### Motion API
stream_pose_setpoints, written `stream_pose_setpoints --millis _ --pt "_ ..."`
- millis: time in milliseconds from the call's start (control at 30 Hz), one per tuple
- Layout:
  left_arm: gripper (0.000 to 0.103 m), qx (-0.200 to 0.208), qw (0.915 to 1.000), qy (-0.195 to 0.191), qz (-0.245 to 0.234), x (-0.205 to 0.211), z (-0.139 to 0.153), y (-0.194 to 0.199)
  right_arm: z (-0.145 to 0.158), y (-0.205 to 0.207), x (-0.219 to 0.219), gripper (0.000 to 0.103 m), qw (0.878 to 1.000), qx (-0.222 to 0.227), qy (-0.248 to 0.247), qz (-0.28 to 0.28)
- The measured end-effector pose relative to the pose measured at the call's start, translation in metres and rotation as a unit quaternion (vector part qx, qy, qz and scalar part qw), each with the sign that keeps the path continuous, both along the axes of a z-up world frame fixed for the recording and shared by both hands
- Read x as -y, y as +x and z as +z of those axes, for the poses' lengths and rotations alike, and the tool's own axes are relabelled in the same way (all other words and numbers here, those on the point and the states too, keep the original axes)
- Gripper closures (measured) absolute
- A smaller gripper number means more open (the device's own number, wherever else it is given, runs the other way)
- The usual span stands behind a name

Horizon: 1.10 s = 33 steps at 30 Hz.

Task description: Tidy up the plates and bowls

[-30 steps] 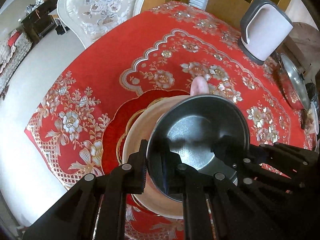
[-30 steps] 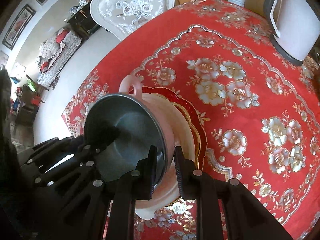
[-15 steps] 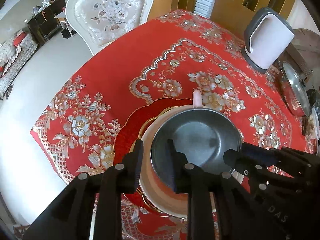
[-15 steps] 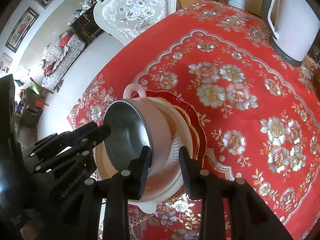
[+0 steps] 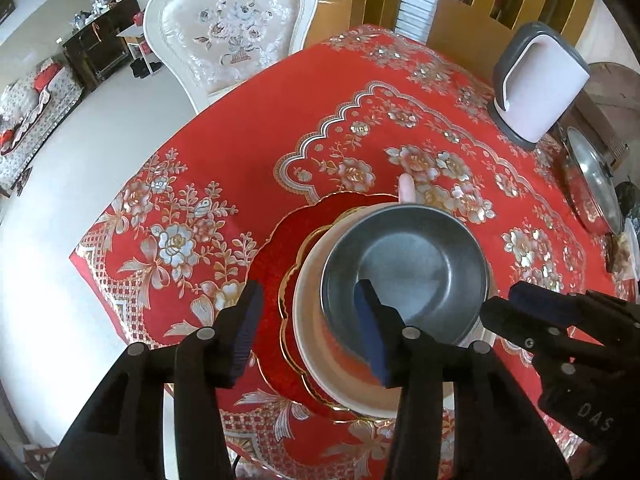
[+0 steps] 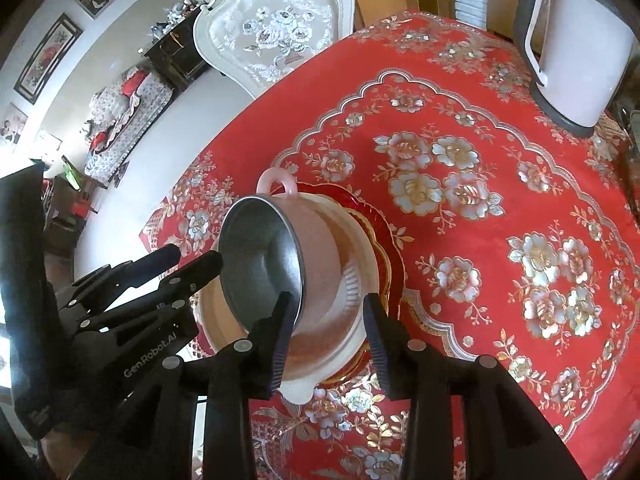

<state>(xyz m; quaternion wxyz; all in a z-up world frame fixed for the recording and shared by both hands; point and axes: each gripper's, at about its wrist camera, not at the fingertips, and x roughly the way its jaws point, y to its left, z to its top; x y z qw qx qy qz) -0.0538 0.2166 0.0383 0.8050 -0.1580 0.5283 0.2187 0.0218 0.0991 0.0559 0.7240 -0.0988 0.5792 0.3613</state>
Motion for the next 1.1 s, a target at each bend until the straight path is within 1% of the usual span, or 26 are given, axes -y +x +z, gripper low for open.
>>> stream_pose_setpoints --millis 33,67,133,167,233,267,400,467,600,833,1100 --pt "0.055 -0.001 1.0 0.0 0.002 0.001 0.001 -0.001 0.002 -0.002 0.001 0.059 1.0 0.004 0.0 0.0" --pt "0.049 0.0 1.0 -0.002 0.003 0.002 0.001 -0.002 0.004 -0.004 0.002 0.057 1.0 0.011 -0.003 0.0" --pt "0.043 0.005 1.0 -0.001 0.006 0.004 0.004 -0.006 0.01 -0.01 0.003 0.049 1.0 0.029 -0.005 -0.001" --pt "0.043 0.007 0.9999 0.003 0.008 0.005 0.005 -0.006 0.014 -0.013 0.004 0.047 0.999 0.037 -0.004 -0.003" --pt "0.043 0.009 0.9998 0.013 0.01 0.008 0.009 -0.008 0.019 -0.019 0.005 0.039 0.998 0.058 -0.009 -0.011" --pt "0.04 0.01 0.9998 0.014 0.013 0.009 0.01 -0.009 0.02 -0.022 0.005 0.038 0.998 0.067 -0.012 -0.014" --pt "0.039 0.022 0.9991 0.022 0.03 0.01 0.014 -0.016 0.026 -0.028 0.009 0.034 0.995 0.094 -0.011 -0.034" --pt "0.034 0.023 0.999 0.018 0.035 0.009 0.014 -0.019 0.026 -0.029 0.013 0.032 0.994 0.1 -0.006 -0.043" --pt "0.034 0.026 0.9987 0.021 0.04 0.011 0.013 -0.025 0.024 -0.031 0.017 0.029 0.992 0.113 -0.007 -0.061" --pt "0.034 0.032 0.9981 0.025 0.046 0.012 0.013 -0.033 0.02 -0.036 0.019 0.024 0.988 0.128 -0.019 -0.083" --pt "0.034 0.04 0.9975 0.032 0.048 0.012 0.017 -0.038 0.017 -0.035 0.018 0.023 0.988 0.126 -0.023 -0.086"
